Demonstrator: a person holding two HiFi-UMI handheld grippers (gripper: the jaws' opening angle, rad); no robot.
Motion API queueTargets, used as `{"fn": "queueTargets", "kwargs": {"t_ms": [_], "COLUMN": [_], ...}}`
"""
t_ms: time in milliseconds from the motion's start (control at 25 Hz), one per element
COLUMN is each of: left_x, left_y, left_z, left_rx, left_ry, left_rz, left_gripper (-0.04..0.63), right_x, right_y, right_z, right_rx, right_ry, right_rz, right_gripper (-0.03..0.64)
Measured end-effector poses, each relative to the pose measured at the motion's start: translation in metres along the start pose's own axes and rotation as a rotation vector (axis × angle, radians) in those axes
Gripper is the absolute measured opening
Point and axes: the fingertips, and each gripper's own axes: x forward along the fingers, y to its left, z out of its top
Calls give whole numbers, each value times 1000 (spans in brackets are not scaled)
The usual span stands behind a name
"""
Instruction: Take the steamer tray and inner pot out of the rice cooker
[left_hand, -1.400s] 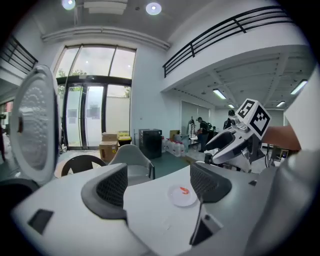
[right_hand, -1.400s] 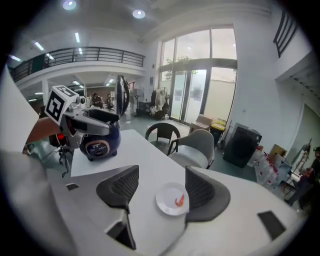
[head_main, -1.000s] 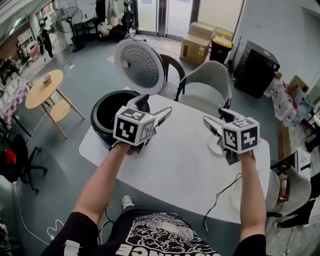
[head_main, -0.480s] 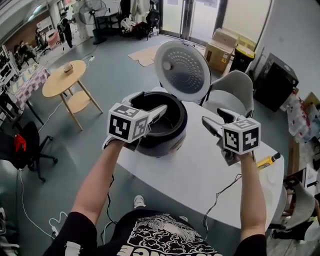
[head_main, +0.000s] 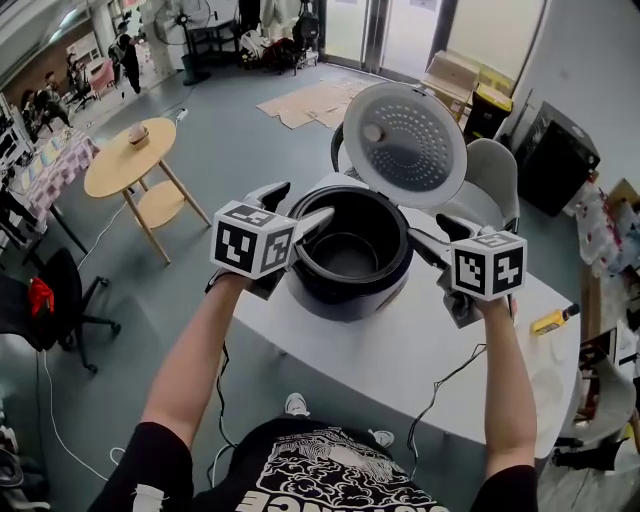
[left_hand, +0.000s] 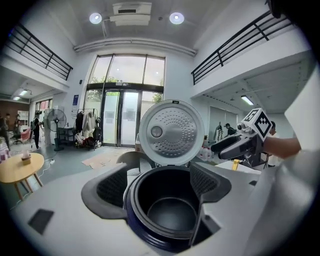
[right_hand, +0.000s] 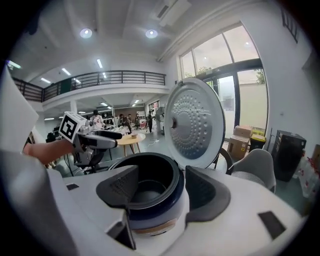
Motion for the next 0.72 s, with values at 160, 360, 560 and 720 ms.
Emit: {"fn": "queueTargets", "kwargs": {"t_ms": [160, 360, 560, 720], "left_x": [0, 4, 16, 20], "left_y": [21, 46, 48, 56], "left_z": [-8, -10, -23, -33], "left_rx": [-50, -188, -350, -414], "left_ry": [7, 34, 131, 183], "left_rz": [-51, -142, -274, -334], "left_gripper": [396, 396, 394, 394], "right_x": [17, 34, 42, 51], "right_y": [11, 20, 13, 15], "right_z": [-5, -15, -29, -37], "right_rx": [82, 193, 336, 404], "right_ry": [12, 52, 64, 77], "right_rz": [12, 28, 28, 26], "right_gripper": [307, 307, 307, 307]}}
